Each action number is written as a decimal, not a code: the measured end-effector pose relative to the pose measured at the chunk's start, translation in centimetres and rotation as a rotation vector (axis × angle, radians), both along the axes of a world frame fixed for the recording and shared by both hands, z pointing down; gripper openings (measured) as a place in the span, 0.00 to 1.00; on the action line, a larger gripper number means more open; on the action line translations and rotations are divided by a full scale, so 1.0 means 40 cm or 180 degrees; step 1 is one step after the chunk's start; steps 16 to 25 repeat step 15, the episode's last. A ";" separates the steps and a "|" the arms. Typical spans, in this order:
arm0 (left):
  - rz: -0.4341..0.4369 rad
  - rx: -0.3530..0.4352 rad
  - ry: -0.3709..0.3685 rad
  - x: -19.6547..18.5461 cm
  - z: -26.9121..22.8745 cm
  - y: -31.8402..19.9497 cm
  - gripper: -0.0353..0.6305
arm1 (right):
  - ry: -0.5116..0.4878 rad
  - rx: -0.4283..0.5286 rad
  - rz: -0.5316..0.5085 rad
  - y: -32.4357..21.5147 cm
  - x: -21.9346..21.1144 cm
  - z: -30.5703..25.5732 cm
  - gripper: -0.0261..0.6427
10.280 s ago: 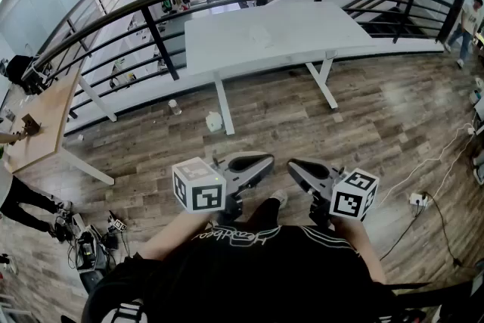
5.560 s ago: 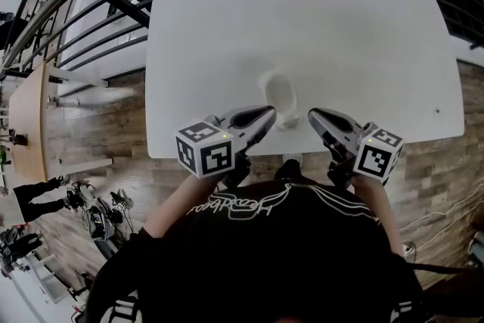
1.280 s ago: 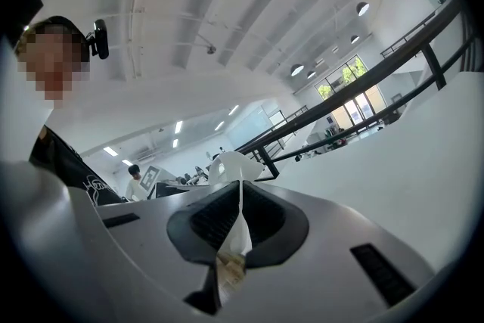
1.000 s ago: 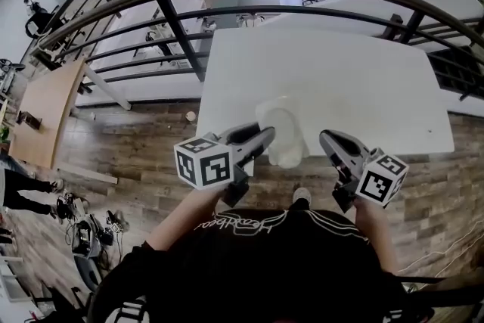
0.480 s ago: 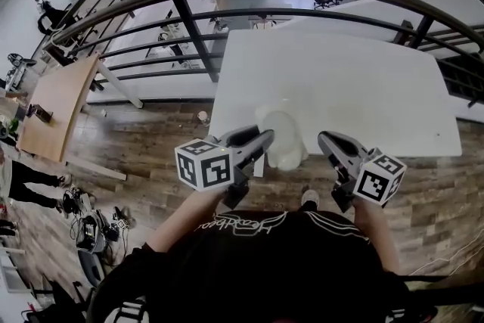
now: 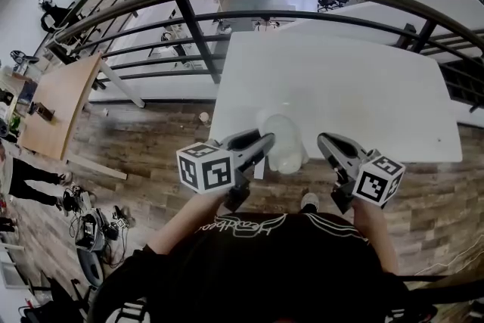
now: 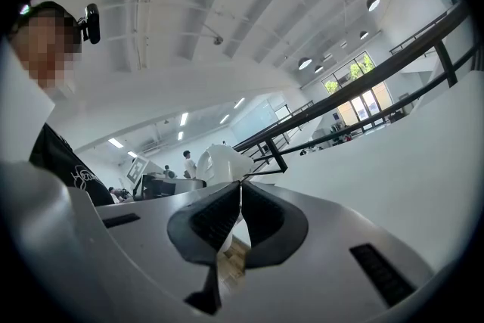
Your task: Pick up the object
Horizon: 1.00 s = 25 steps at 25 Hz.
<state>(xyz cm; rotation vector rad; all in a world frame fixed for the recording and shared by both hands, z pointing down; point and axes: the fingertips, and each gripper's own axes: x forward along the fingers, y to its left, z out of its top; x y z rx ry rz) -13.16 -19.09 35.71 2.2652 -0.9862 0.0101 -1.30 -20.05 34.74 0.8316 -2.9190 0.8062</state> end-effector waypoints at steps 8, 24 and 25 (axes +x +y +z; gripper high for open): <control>-0.0024 -0.0036 0.0028 0.002 0.014 -0.007 0.24 | -0.0005 -0.0024 -0.0011 -0.003 0.003 0.011 0.07; -0.0040 -0.0055 0.0048 -0.007 0.024 -0.007 0.24 | -0.0012 -0.0036 0.0017 0.000 -0.002 0.017 0.07; -0.0040 -0.0055 0.0048 -0.007 0.024 -0.007 0.24 | -0.0012 -0.0036 0.0017 0.000 -0.002 0.017 0.07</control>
